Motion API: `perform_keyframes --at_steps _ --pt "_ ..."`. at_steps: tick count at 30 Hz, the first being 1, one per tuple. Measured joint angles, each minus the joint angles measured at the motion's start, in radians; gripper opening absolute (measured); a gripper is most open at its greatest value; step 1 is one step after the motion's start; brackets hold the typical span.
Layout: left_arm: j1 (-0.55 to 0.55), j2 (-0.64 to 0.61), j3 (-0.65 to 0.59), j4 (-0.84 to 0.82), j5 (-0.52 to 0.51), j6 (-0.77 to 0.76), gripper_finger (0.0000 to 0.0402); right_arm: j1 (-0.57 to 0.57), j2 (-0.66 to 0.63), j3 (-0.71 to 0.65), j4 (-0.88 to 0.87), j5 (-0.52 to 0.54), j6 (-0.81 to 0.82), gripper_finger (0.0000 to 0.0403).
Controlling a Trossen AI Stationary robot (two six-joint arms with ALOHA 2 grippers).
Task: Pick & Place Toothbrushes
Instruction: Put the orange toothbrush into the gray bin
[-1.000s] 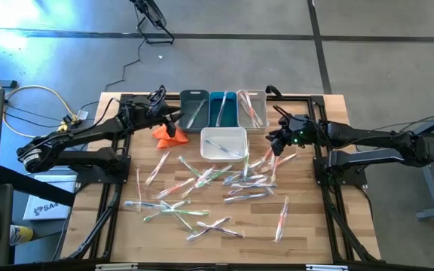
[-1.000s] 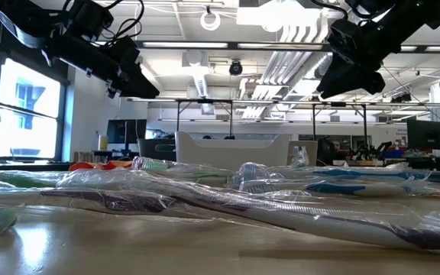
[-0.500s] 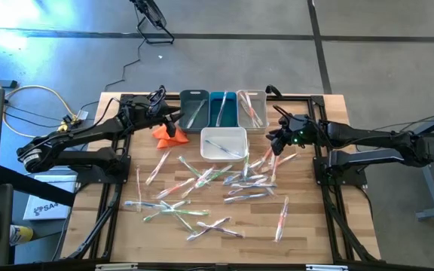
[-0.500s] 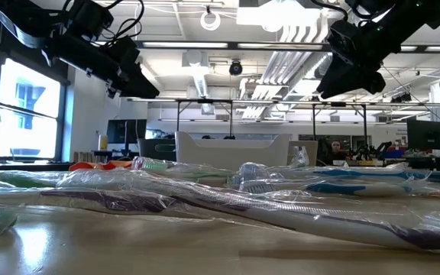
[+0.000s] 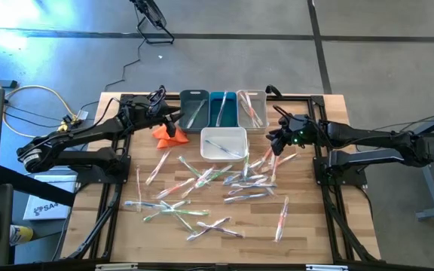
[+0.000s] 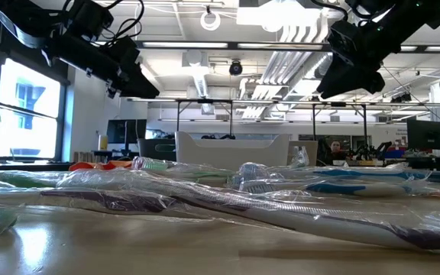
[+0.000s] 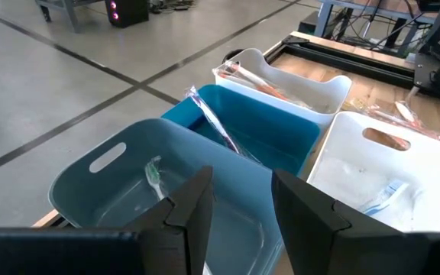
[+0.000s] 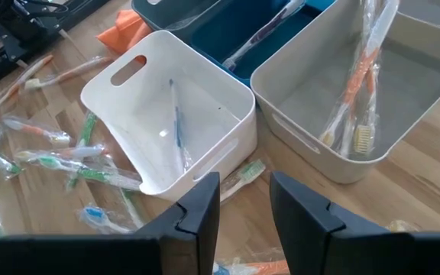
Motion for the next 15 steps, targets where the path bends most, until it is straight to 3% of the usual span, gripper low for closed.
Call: perform_keyframes --at_steps 15 --pt "0.0 0.0 0.0 0.008 0.0 0.019 0.0133 0.0 0.0 0.0 0.0 0.0 -0.02 0.0109"
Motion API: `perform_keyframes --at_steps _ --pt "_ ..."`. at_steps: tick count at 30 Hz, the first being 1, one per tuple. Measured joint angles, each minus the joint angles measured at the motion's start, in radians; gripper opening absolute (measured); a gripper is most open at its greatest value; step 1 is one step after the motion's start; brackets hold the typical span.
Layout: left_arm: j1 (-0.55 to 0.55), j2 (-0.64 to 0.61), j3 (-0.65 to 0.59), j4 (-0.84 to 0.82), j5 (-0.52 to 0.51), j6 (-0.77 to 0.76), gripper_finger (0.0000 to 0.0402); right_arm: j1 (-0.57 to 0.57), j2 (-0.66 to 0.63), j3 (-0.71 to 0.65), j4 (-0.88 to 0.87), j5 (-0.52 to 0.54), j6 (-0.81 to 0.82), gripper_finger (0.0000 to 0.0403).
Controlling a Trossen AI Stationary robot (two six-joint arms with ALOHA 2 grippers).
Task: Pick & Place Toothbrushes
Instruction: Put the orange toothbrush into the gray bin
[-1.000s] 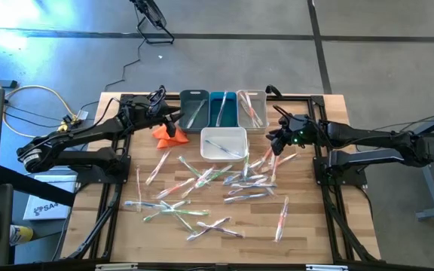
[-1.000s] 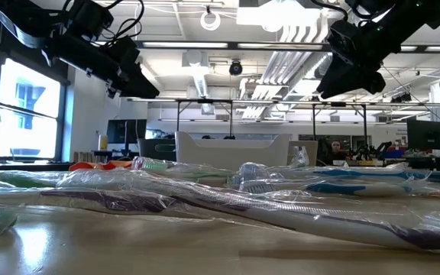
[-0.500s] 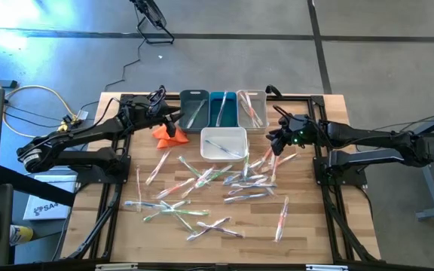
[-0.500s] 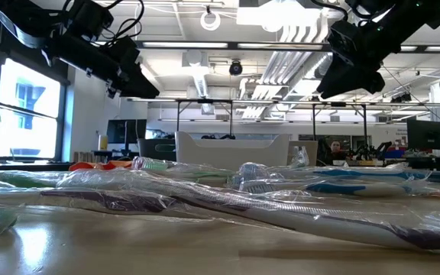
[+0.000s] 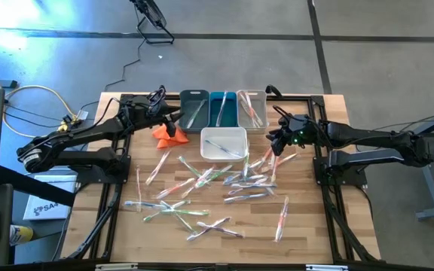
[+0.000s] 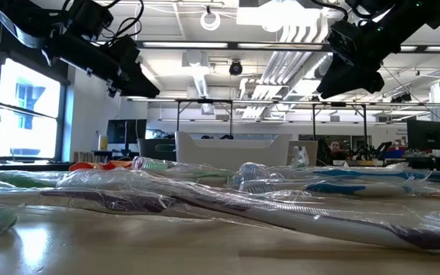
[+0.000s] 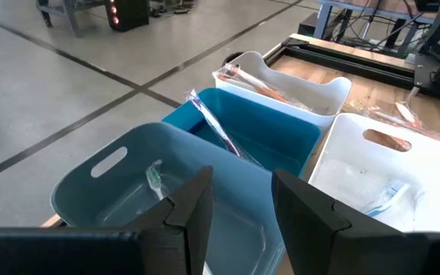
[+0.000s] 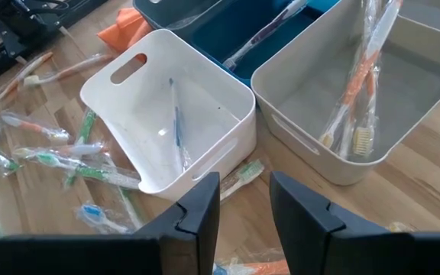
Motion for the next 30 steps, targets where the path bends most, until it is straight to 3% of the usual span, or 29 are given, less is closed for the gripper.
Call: perform_keyframes --at_steps 7,14,25,30 --pt "0.0 0.0 0.0 -0.009 0.0 0.006 0.0133 0.0 0.0 0.0 0.0 0.0 -0.028 0.0109" --pt "0.0 0.0 0.0 -0.007 0.007 -0.137 0.0133 0.0 0.0 0.0 -0.001 -0.001 0.156 0.0109" --pt "0.0 0.0 0.0 0.001 -0.029 -0.142 0.0133 0.0 0.0 0.0 -0.003 -0.019 0.262 0.0109" --pt "0.0 0.0 0.0 0.011 -0.029 -0.149 0.0133 0.0 0.001 0.0 -0.064 -0.019 0.394 0.0109"
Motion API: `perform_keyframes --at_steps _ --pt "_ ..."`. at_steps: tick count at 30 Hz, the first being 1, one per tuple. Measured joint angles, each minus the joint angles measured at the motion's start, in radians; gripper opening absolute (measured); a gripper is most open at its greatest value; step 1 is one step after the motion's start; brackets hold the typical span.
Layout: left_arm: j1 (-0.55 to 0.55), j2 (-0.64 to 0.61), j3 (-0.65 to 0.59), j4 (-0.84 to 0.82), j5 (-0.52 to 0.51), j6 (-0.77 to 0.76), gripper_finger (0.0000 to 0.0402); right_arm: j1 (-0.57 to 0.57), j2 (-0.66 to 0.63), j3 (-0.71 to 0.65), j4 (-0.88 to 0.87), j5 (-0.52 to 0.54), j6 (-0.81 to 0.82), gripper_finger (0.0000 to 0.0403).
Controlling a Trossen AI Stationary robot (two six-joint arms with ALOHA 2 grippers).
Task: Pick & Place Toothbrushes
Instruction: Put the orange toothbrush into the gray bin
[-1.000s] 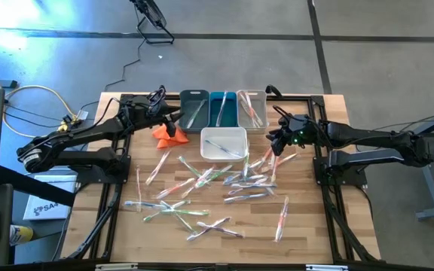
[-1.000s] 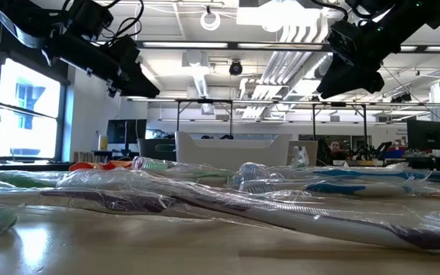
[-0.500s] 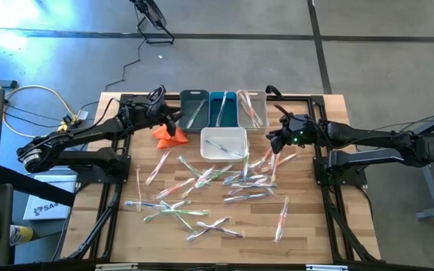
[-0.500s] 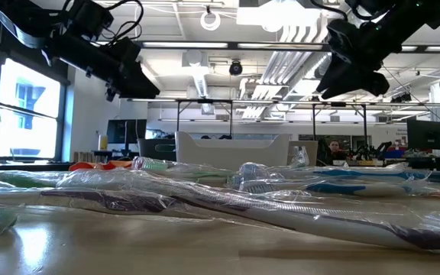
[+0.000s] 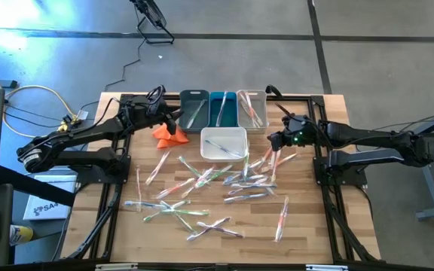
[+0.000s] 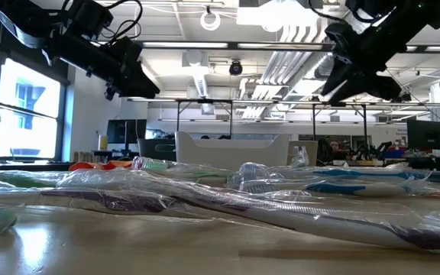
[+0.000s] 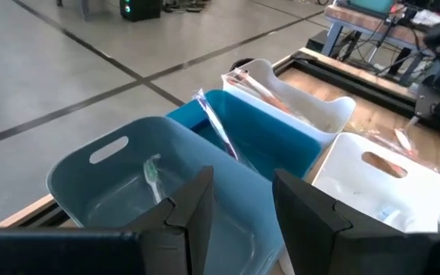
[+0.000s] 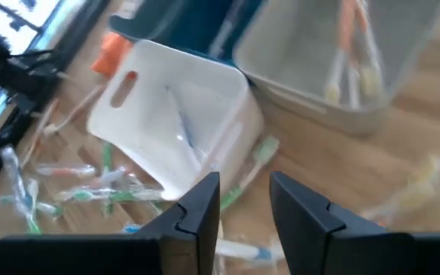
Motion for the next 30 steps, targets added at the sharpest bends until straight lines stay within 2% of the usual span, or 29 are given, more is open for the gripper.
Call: perform_keyframes --at_steps 8,19,30 --pt "0.0 0.0 0.0 -0.016 0.0 -0.001 0.0133 0.0 0.065 0.0 -0.173 0.006 0.195 0.0109" --pt "0.0 0.0 0.0 -0.019 -0.001 -0.002 0.0133 0.0 0.275 0.0 -0.145 0.077 0.338 0.0109" --pt "0.0 0.0 0.0 -0.039 -0.001 -0.002 0.0133 0.0 0.462 0.0 -0.096 0.21 0.421 0.0109"
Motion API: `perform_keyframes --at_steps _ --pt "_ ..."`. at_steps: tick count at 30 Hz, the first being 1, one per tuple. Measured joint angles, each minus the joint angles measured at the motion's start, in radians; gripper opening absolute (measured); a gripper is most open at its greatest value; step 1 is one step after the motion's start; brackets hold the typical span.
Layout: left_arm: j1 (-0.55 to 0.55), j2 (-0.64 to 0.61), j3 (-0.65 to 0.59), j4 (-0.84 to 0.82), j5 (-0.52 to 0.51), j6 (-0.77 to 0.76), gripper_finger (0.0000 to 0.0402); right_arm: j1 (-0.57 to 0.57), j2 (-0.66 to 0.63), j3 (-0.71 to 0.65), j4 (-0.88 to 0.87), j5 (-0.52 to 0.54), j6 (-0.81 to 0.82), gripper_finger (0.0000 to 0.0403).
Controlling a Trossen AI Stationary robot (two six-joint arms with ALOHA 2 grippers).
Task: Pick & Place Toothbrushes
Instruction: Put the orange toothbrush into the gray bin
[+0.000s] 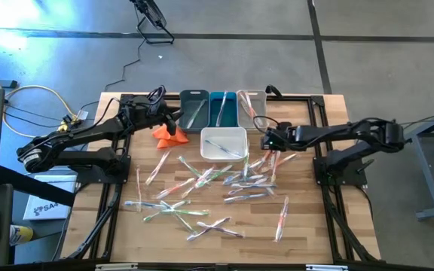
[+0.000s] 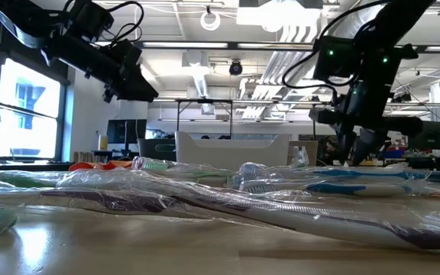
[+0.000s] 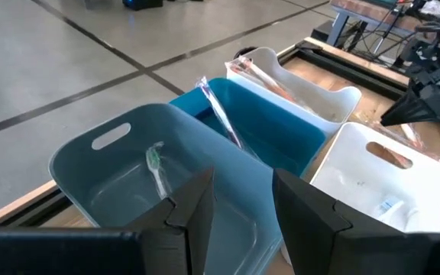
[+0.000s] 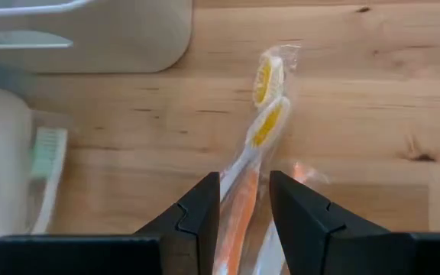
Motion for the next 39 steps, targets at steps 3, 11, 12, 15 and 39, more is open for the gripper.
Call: perform_keyframes --at_steps 3,11,12,15,39 --pt "0.0 0.0 0.0 -0.009 0.0 0.0 0.0133 -0.002 0.03 0.0 0.023 0.024 0.0 0.0109" --pt "0.0 0.0 0.0 -0.01 0.0 0.0 0.0133 -0.003 0.075 0.0 0.051 0.093 0.002 0.0109" --pt "0.0 0.0 0.0 -0.01 0.0 0.0 0.0133 -0.002 0.075 0.0 0.052 0.107 0.01 0.0109" --pt "0.0 0.0 0.0 -0.01 0.0 0.0 0.0133 -0.003 0.074 0.0 0.051 0.157 0.023 0.0109" --pt "0.0 0.0 0.0 -0.01 0.0 0.0 0.0133 -0.003 0.074 -0.042 0.071 0.208 0.095 0.0109"
